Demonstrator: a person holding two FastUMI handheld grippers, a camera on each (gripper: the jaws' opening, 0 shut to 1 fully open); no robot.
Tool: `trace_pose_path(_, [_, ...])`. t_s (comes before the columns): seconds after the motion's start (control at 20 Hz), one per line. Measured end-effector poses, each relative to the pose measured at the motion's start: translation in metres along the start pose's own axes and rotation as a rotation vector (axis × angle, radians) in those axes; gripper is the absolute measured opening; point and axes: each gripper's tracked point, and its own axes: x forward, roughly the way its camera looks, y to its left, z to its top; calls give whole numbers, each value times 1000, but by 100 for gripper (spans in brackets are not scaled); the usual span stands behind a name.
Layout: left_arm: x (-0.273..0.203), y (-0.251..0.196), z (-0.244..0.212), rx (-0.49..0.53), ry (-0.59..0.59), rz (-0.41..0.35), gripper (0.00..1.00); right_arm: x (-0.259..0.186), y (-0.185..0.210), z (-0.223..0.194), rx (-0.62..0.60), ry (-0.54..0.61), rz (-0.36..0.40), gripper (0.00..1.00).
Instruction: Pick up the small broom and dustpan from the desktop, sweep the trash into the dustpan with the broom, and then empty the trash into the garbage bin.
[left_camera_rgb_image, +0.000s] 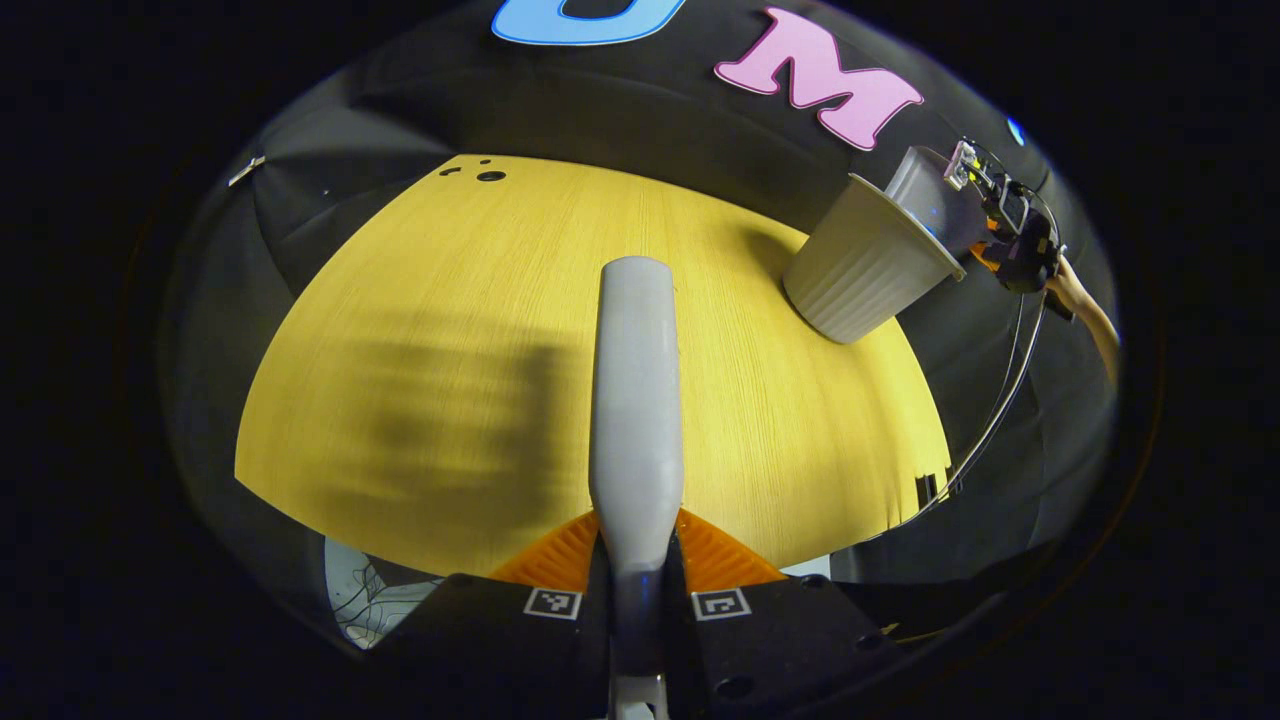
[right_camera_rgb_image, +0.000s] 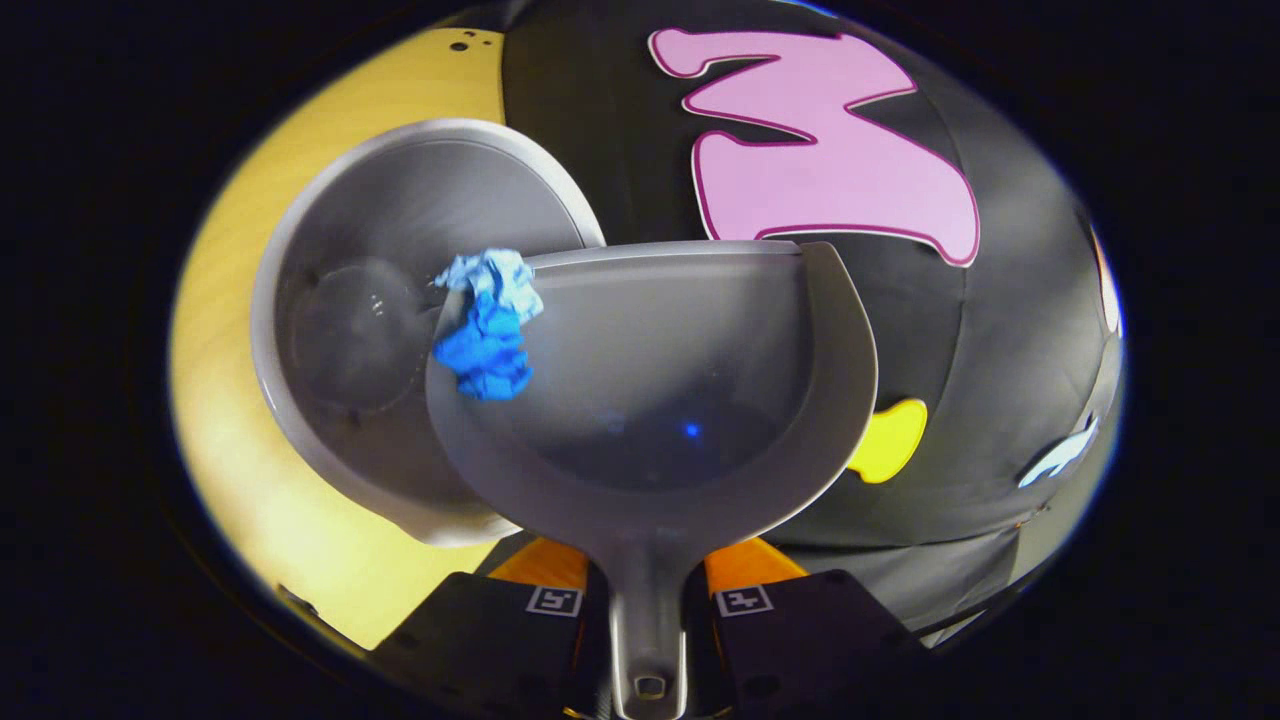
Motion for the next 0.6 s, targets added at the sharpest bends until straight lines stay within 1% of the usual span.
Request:
trace_pose_path(0.1, [0,0,0,0,3,-1,26,-5,0,3,-53,-20,-53,33])
trace_pose_path(0.2, [0,1,0,3,5,0,26,-2,-3,5,-69,-32,-74,33])
trace_pose_path(0.35, [1,1,1,6,3,4,26,0,-5,7,-53,-29,-74,33])
trace_pose_path(0.4, [0,2,2,8,2,6,29,0,-6,6,-44,-27,-72,33])
trace_pose_path(0.45, [0,1,3,9,0,9,29,1,-7,6,-32,-24,-69,33])
trace_pose_path(0.5, [0,1,3,9,-4,12,26,0,-9,6,-10,-23,-61,33])
trace_pose_path(0.6, [-1,2,6,8,-21,21,26,-2,-10,3,72,-12,-27,33])
